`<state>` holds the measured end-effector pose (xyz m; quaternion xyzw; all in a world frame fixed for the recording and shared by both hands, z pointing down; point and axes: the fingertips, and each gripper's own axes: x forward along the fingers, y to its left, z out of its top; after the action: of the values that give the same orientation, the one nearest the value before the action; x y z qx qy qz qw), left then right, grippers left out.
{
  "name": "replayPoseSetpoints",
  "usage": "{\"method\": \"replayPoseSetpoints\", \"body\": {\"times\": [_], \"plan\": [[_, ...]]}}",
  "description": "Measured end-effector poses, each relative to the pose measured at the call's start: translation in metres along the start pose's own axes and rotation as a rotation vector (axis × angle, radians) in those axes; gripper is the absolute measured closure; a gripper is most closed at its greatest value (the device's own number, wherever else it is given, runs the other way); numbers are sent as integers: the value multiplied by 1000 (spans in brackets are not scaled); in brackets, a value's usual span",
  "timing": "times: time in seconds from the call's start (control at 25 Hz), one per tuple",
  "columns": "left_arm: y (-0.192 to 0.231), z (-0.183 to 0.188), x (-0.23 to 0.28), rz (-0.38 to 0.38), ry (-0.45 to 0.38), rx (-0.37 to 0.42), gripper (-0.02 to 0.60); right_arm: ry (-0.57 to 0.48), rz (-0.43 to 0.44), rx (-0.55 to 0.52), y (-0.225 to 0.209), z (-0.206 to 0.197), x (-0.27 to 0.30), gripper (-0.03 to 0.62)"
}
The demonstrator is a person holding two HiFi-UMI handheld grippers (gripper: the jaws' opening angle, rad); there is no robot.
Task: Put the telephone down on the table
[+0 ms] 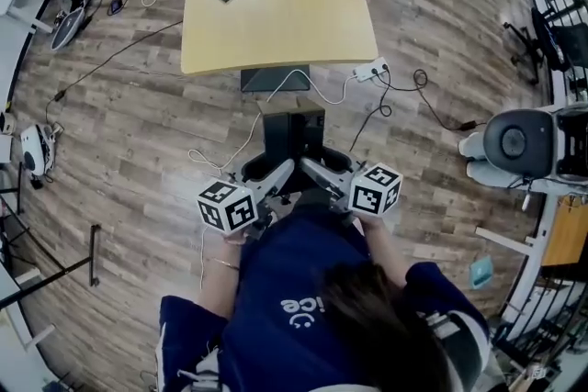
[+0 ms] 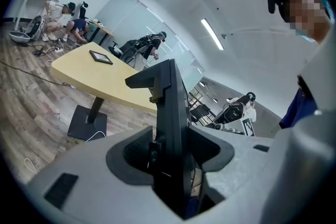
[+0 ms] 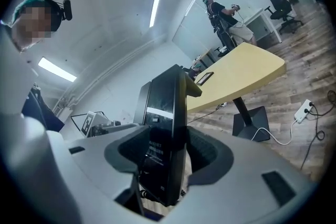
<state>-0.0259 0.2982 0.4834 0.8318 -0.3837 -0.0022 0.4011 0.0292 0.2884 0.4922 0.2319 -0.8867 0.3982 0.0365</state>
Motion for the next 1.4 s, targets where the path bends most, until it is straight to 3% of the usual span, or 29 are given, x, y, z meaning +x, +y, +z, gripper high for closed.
{"method": "replayPoseSetpoints", "body": {"times": [0.48,0.92,1.4], "plan": [[27,69,81,64,-94,-45,368,57,59,-54,-71,88,26,367],[36,99,146,58,-102,-108,368,70,63,-69,-123,138,24,370],[49,119,179,-13,-56,-119,368,13,-42,-27,-149,162,28,372]]}}
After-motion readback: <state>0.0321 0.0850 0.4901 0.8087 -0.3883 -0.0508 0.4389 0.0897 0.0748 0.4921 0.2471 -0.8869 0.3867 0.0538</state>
